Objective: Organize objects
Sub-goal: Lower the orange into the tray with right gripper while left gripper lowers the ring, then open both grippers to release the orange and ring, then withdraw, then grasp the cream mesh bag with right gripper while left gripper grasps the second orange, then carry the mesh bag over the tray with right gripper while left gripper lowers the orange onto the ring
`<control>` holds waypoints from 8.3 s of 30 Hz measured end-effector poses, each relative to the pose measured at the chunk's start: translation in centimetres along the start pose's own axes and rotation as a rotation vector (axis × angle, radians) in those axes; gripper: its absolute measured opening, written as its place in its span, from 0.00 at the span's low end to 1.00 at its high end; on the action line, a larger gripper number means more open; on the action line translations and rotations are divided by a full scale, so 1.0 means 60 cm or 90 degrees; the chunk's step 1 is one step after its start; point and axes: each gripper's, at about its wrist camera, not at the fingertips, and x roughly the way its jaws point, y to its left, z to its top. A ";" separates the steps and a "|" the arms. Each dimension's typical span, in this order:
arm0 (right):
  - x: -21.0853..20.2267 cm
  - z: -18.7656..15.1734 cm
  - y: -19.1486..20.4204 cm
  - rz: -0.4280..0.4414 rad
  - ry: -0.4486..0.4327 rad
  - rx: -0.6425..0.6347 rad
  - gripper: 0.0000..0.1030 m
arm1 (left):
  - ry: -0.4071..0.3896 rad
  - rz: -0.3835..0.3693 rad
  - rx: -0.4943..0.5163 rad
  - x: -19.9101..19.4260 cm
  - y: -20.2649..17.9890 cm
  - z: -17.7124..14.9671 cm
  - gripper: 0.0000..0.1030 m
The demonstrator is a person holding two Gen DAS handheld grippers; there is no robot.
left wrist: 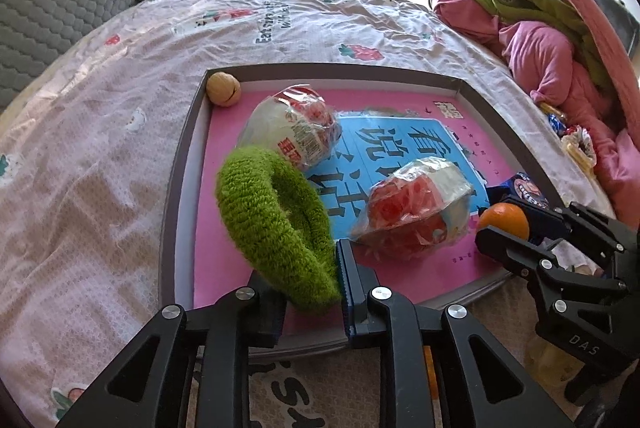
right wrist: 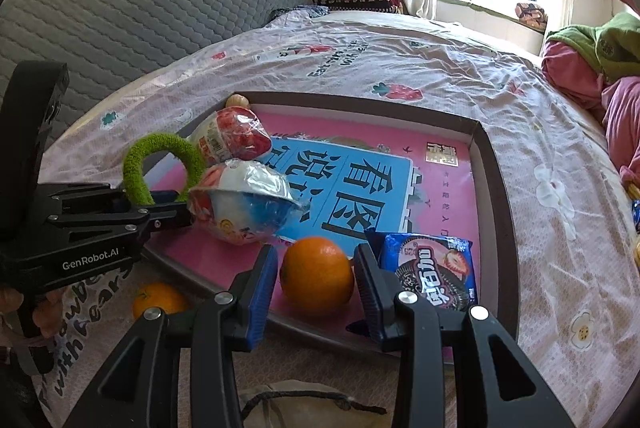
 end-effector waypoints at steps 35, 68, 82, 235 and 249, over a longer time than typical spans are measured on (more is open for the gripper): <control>-0.061 0.018 -0.005 0.005 -0.070 0.015 0.40 | 0.001 -0.047 -0.020 -0.057 0.014 -0.020 0.38; -0.145 0.016 0.013 -0.039 -0.119 -0.019 0.53 | -0.053 -0.043 0.020 -0.142 -0.017 -0.033 0.50; -0.170 0.002 0.010 -0.039 -0.125 0.013 0.57 | -0.073 -0.022 0.022 -0.164 -0.030 -0.043 0.59; -0.102 0.033 -0.053 -0.032 -0.116 0.088 0.14 | -0.098 0.052 -0.006 -0.063 0.018 0.027 0.38; -0.063 0.027 -0.078 -0.044 -0.083 0.123 0.15 | -0.074 0.053 0.006 -0.035 0.007 0.012 0.38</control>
